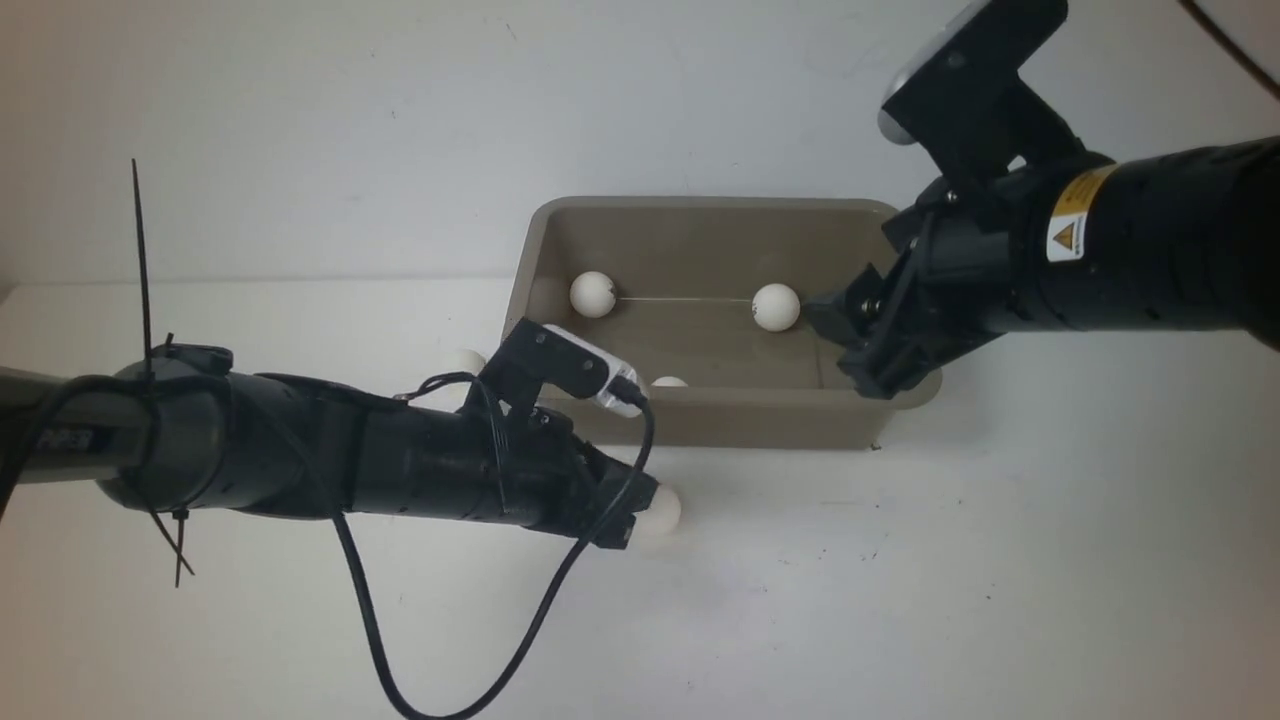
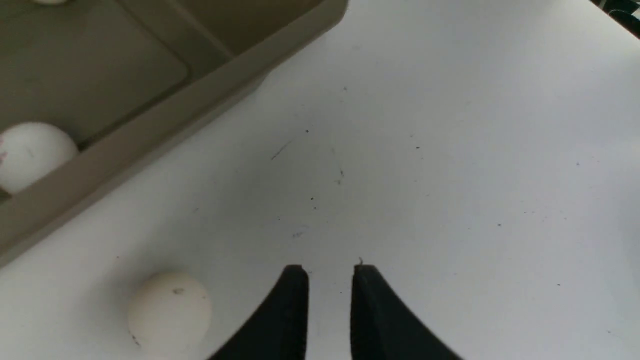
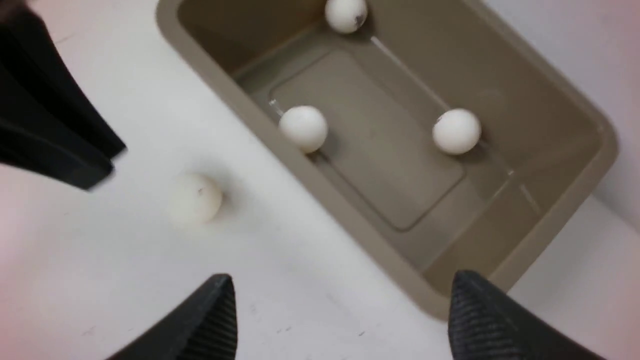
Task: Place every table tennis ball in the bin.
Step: Use the left arm to clamp the table tennis ball closest to it
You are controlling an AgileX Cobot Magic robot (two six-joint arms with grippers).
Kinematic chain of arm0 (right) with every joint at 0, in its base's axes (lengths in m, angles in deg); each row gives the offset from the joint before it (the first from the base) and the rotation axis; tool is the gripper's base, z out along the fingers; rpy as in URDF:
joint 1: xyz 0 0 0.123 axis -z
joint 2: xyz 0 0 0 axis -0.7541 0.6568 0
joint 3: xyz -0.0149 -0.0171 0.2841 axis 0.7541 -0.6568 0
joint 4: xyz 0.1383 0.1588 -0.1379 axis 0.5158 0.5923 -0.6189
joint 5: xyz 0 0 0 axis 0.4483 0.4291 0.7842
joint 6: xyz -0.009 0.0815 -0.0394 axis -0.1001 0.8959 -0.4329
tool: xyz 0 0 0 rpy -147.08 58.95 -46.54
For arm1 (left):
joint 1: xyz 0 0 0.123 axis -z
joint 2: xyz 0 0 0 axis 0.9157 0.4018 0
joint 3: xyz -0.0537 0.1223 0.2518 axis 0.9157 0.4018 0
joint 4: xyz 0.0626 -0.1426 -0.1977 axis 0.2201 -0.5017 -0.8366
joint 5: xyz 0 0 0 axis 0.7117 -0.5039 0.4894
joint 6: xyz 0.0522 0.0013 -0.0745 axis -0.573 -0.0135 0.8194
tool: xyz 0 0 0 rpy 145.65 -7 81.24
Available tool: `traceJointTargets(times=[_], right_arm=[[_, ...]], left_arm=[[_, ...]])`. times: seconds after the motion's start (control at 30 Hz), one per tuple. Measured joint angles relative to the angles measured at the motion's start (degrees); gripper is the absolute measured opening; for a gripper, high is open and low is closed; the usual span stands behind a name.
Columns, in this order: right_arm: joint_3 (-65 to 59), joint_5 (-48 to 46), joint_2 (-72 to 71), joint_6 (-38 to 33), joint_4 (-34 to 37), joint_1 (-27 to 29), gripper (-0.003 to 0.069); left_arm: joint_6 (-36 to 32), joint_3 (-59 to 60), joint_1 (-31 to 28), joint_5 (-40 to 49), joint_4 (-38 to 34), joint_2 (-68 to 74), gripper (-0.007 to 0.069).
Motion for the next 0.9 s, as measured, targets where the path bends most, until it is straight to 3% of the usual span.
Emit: traceJointTargets(times=[0.3, 0.47, 0.6, 0.9], right_arm=[[0.0, -5.0, 1.3, -3.9, 10.4, 0.0, 0.0514], [0.0, -5.5, 8.3, -11.9, 19.9, 0.0, 0.0514], [0.0, -5.0, 12.5, -16.5, 24.3, 0.0, 0.0514], [0.0, -0.6, 13.0, -19.4, 24.7, 0.0, 0.0514]], left_arm=[[7.8, 0.0, 0.0, -1.8, 8.8, -14.3, 0.0398], [15.0, 0.0, 0.0, -5.4, 17.5, -17.9, 0.0417], [17.0, 0.0, 0.0, -6.4, 20.4, -20.6, 0.0417], [18.9, 0.0, 0.0, -3.1, 21.0, -18.8, 0.0417]])
